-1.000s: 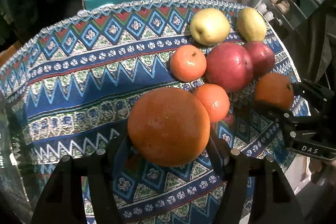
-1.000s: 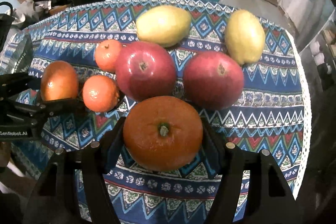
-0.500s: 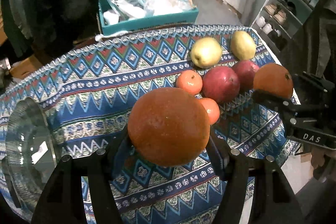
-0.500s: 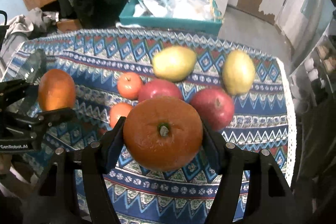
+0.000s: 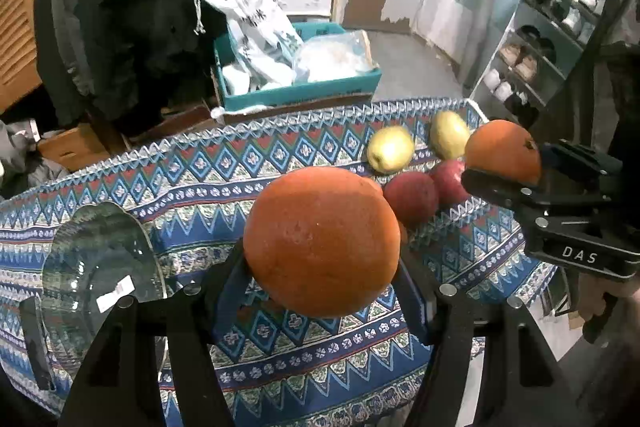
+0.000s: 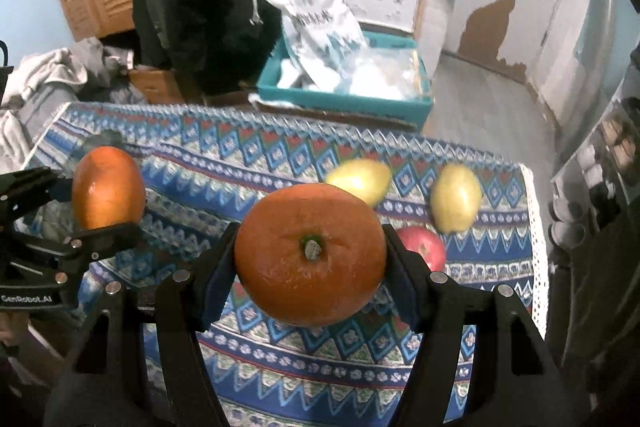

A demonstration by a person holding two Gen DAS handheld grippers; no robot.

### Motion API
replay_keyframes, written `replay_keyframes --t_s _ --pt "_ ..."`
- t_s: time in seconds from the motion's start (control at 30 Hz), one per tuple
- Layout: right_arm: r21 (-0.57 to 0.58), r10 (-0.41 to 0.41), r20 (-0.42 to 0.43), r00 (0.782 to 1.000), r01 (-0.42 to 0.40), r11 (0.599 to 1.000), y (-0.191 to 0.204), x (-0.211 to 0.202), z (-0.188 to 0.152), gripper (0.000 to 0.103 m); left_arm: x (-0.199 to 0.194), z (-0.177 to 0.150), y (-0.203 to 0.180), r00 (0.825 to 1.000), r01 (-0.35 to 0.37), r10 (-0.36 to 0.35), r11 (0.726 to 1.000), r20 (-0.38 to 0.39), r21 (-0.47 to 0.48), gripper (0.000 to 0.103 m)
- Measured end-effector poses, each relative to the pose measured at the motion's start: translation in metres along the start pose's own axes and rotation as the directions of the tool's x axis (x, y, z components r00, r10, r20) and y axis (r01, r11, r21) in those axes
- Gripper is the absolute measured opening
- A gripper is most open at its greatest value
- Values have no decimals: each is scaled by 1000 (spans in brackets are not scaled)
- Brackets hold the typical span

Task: Organize fruits
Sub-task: 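Lift both held oranges and carry them over the glass bowl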

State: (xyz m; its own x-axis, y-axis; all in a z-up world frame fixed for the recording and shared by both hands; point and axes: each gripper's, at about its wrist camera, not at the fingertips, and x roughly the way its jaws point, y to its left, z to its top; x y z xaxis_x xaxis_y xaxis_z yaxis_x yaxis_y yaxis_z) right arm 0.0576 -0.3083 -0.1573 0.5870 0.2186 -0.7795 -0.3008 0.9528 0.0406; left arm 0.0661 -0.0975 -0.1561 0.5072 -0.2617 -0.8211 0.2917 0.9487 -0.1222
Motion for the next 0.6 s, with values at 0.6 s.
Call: replay_keyframes --t_s 0.6 --pt "-61 98 109 989 -92 994 57 -39 44 68 -63 -4 35 992 -36 41 999 117 -41 68"
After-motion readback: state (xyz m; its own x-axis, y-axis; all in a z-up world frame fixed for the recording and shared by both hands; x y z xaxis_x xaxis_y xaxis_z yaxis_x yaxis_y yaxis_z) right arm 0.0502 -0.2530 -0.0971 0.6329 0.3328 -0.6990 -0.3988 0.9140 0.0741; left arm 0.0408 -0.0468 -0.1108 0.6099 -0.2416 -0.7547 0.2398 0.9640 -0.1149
